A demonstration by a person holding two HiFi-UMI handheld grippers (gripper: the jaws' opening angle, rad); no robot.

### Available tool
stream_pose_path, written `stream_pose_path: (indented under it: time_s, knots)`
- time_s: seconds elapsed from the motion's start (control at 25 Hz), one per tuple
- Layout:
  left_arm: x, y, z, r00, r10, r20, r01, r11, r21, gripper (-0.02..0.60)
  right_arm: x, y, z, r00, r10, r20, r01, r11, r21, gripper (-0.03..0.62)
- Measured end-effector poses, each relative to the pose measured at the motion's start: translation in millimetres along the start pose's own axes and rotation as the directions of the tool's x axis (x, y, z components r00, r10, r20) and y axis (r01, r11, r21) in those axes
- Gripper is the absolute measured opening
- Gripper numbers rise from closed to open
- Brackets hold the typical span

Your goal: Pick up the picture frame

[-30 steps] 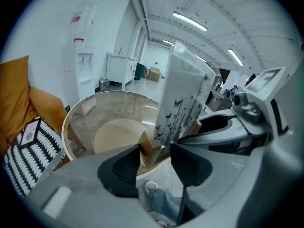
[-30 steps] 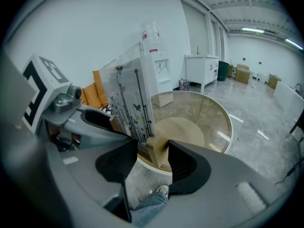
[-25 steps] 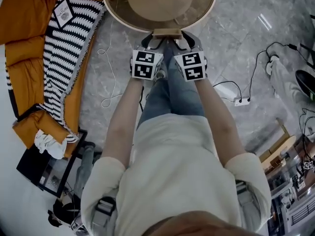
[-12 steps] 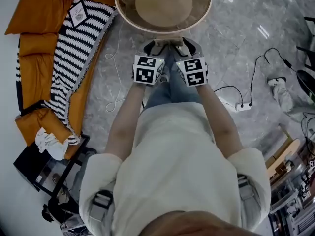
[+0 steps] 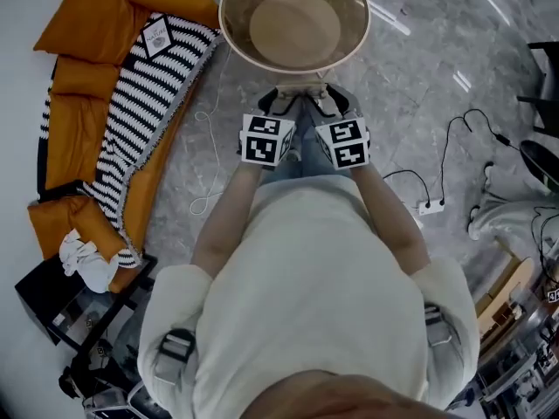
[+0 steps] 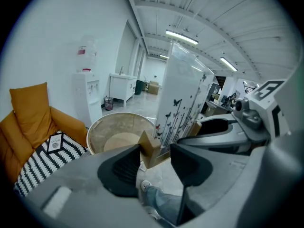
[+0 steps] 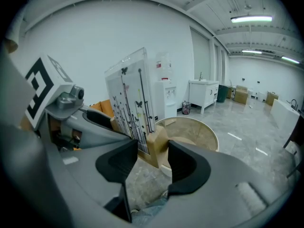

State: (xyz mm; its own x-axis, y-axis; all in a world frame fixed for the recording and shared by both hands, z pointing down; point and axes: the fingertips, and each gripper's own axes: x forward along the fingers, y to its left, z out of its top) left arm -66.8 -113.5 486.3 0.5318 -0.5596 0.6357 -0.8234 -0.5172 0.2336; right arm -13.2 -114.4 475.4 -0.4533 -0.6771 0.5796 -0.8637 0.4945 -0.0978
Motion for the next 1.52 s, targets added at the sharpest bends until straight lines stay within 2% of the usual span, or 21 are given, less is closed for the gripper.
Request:
stream_pose_path:
  time_s: [0.36,0.64,1.52]
  knots:
    - [-44,-14,6,1.000,-0.013,0.021,0.012,0.999,0.042,0.201,-37,28,15,0.999,-0.010,0.031,0.010,1.000,0.026,0.200]
    - [-65,-19,7,0.999,-0.027,0.037,0.025,0.997,0.070,0.201,-54,43,21,0.998,-0.023,0.056,0.023,1.000,0.008,0.196]
    - [-80,-29,9,0.998,-0.020,0.065,0.016,0.997,0.072,0.201,-71,49,25,0.994,-0.021,0.105,0.022,1.000,0.000,0.186]
